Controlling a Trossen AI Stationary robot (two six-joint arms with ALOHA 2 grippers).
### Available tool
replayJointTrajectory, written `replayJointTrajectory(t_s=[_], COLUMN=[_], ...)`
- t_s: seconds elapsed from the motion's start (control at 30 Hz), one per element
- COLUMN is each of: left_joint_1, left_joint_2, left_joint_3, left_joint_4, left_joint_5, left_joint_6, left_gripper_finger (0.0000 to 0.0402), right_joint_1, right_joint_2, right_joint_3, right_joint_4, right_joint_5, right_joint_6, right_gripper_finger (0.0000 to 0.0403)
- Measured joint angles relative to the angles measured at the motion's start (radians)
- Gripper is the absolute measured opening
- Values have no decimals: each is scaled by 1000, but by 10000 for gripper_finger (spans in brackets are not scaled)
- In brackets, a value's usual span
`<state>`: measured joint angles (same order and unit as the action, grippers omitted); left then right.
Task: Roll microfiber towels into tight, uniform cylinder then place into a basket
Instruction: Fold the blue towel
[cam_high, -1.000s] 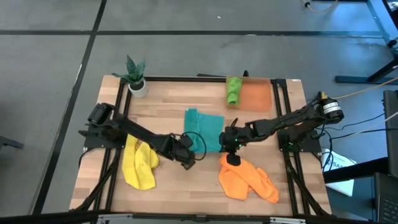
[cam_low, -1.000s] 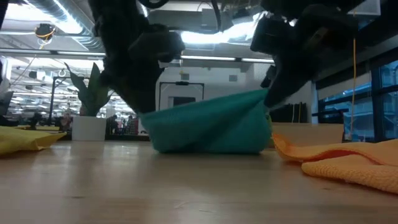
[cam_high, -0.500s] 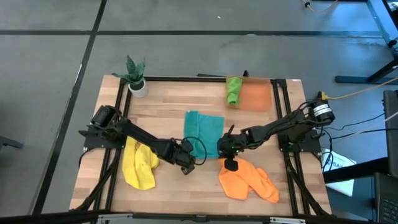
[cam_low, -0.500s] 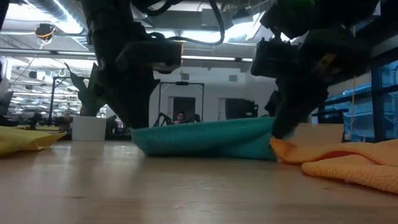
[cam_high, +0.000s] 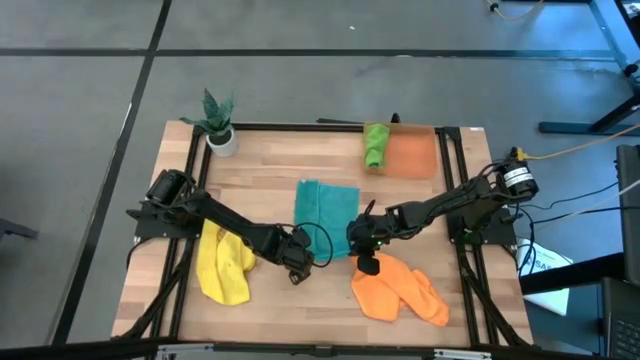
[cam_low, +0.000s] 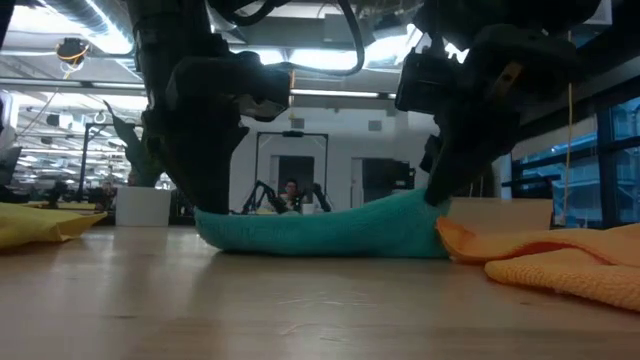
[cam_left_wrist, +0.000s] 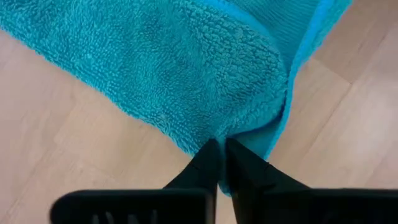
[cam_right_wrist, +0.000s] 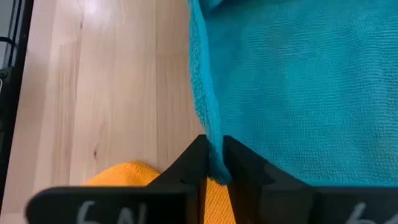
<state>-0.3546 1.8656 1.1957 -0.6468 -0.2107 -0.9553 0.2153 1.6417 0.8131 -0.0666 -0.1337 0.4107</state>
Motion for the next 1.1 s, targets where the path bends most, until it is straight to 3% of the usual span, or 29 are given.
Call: replayJointTrajectory(t_s=[0.27, 0.4, 0.5, 0.73, 0.9, 1.1], left_joint_1=[4, 9, 9, 5, -7, 7], left_joint_2=[0, -2, -21, -55, -60, -60], left_joint_3=[0, 0, 0, 0, 0, 0], left_joint_4=[1, -12, -16, 22, 116, 145], left_joint_5=[63, 115, 85, 38, 26, -10], left_joint_6=[-4, -3, 10, 190, 459, 568], left_gripper_finger=[89, 100, 99, 100, 97, 96], right_joint_1=[1, 0, 1, 0, 0, 0], right_joint_2=[0, 0, 0, -1, -1, -1], right_joint_3=[0, 0, 0, 0, 0, 0], right_joint_4=[0, 1, 1, -2, -4, -4], right_joint_5=[-1, -21, -64, -70, -61, -59], right_joint_6=[1, 4, -21, -26, -26, -26], right_gripper_finger=[118, 137, 139, 140, 140, 140])
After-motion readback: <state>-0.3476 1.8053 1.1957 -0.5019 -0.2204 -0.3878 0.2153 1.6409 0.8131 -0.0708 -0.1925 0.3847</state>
